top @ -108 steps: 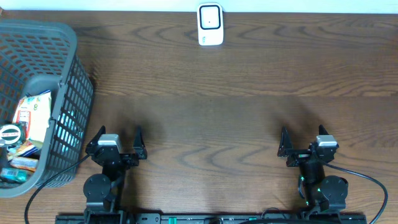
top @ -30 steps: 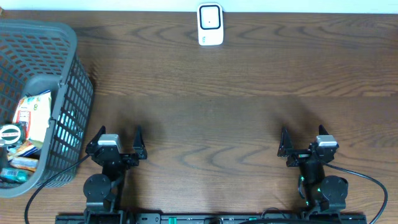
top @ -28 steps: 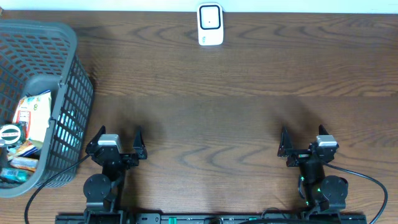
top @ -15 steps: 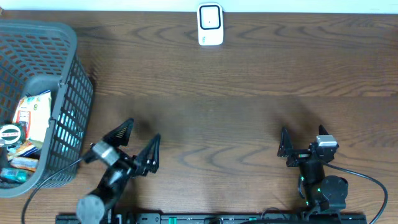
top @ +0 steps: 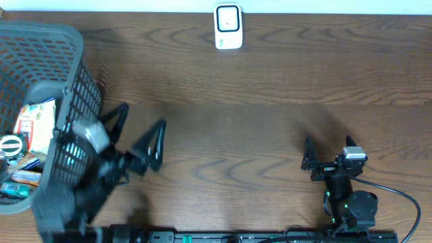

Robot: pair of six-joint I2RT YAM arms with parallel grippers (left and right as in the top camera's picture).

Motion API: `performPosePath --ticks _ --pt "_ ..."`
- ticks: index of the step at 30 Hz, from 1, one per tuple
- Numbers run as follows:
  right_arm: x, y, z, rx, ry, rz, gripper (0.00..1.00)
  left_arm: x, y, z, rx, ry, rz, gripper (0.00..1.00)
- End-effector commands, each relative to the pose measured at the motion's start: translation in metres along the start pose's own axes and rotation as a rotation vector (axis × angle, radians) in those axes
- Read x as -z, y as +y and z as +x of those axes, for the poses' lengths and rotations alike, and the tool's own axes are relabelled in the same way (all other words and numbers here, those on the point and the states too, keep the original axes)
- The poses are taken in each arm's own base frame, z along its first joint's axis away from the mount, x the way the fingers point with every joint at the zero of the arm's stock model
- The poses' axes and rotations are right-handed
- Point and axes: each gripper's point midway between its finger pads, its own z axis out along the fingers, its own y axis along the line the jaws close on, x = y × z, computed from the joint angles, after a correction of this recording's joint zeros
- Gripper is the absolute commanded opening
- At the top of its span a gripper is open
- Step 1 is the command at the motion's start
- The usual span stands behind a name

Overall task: Scan the item barcode
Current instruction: 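Reach the left gripper into the basket and grasp the white snack bag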

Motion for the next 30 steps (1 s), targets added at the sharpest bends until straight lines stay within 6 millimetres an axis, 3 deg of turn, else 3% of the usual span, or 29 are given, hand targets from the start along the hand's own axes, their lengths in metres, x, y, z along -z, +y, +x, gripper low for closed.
performPosePath --ticks 1,4,11,13,15,19,23,26,30 --pt "0.000 0.000 0.000 0.016 0.000 0.002 0.99 -0.031 -0.007 -0.022 -0.096 0.221 0.013 0.98" --pt "0.000 0.000 0.000 0.016 0.000 0.002 0.99 -0.052 -0.019 -0.025 0.001 0.378 0.106 0.98" --pt "0.000 0.000 0.000 0.016 0.000 0.001 0.99 -0.102 0.004 -0.065 0.074 0.379 0.051 0.98" --pt "0.000 0.000 0.000 0.016 0.000 0.002 0.99 -0.109 0.018 -0.083 0.096 0.361 -0.030 0.98" --pt "0.000 0.000 0.000 0.016 0.000 0.002 0.99 -0.108 0.047 -0.101 0.076 0.341 -0.200 0.98" --pt "0.000 0.000 0.000 0.016 0.000 0.001 0.99 -0.078 0.115 -0.133 -0.012 0.323 -0.625 0.98" --pt "0.000 0.000 0.000 0.016 0.000 0.001 0.99 -0.048 0.156 -0.151 -0.034 0.327 -0.841 0.98" --pt "0.000 0.000 0.000 0.016 0.000 0.001 0.99 -0.008 0.200 -0.163 -0.035 0.301 -1.081 0.98" --pt "0.000 0.000 0.000 0.016 0.000 0.001 0.99 0.038 0.245 -0.171 -0.001 0.284 -1.292 0.98"
